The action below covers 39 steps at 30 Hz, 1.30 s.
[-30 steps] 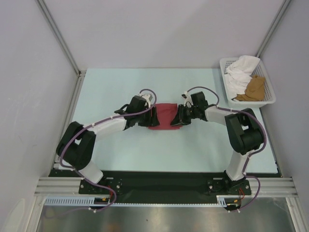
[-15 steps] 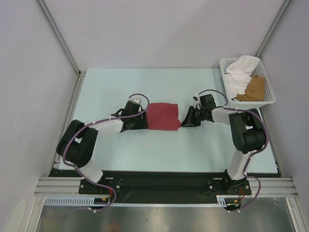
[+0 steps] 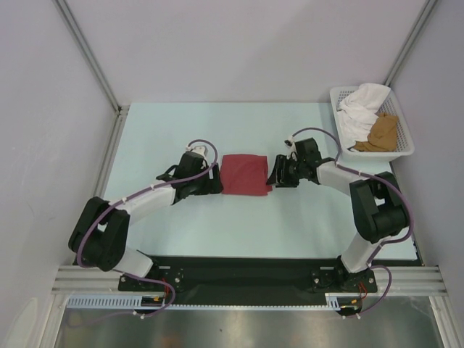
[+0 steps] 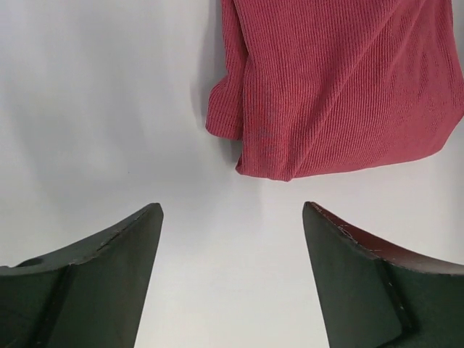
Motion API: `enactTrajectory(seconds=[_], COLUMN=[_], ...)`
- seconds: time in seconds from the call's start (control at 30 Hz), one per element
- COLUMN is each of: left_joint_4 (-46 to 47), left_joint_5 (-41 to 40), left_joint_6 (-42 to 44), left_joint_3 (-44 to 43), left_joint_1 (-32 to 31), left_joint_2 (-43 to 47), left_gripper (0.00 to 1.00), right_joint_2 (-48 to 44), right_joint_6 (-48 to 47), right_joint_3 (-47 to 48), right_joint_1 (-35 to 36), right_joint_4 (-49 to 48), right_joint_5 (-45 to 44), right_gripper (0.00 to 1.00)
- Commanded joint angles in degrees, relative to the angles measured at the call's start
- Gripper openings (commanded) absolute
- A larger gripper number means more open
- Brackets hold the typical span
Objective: Fold and stack the tank tops
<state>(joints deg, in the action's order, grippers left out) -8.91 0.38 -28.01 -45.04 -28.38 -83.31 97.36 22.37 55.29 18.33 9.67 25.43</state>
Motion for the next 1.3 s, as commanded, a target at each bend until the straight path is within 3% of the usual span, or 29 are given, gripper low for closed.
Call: enactTrajectory(seconds=[0.0,0.17,0.3,0.33,0.4,0.6,0.87,0.97,1.07,1.13,1.17,1.27], left_joint_4=[-0.67,-0.06,-0.23,-0.41,-0.50,0.91,0.91,1.17,1.52,1.00,0.21,-3.48], left_joint_5=[1.37,2.25,2.43,2.34,2.34,3.92,3.05,3.66,4.27,4.19,3.58,-1.86], left_joint_6=[0.15,-0.55,-0.47,-0.38,-0.29,-0.12,0.15,0.24,0.59,0.85,1.29,1.99], left_joint_3=[-4.26,-5.85,-6.91,-7.17,-7.35,-7.61,-10.16,-10.86,-11.21,-11.30,-11.65,-11.57], left_joint_1=[-0.27,-0.36,-0.27,-0.27,-0.36,-0.79,-3.52,-3.61,-3.79,-3.96,-3.96,-3.70], left_joint_2=[-1.32,-3.70,-5.02,-5.63,-6.34,-8.44,-12.05,-13.63,-14.95,-15.39,-15.65,-14.09], left_gripper=[0.83,0.72,0.61,0.56,0.53,0.49,0.54,0.44,0.27,0.05,0.00,0.00], right_joint_2=[1.60,4.32,5.65,5.56,4.77,1.17,1.78,1.87,1.78,1.87,1.87,1.34], right_joint_6=[-1.19,-2.33,-2.95,-3.12,-3.04,-2.51,-2.42,-2.33,-2.42,-2.16,-2.07,-1.98], right_joint_3=[2.89,5.00,5.62,5.36,4.57,1.23,0.87,0.87,0.96,0.96,1.22,1.05], right_joint_1=[2.23,4.43,5.14,4.97,4.61,3.38,3.47,3.38,3.29,2.94,2.68,1.37], right_joint_4=[0.35,1.93,4.03,4.82,5.01,4.22,3.60,3.51,3.69,3.95,4.21,5.62], right_joint_5=[-0.73,-2.14,-4.51,-6.08,-6.88,-6.45,-5.04,-4.95,-4.86,-5.04,-5.30,-6.44], right_gripper=[0.51,0.44,0.20,0.08,0.00,0.00,0.00,0.00,0.00,0.00,0.00,0.00])
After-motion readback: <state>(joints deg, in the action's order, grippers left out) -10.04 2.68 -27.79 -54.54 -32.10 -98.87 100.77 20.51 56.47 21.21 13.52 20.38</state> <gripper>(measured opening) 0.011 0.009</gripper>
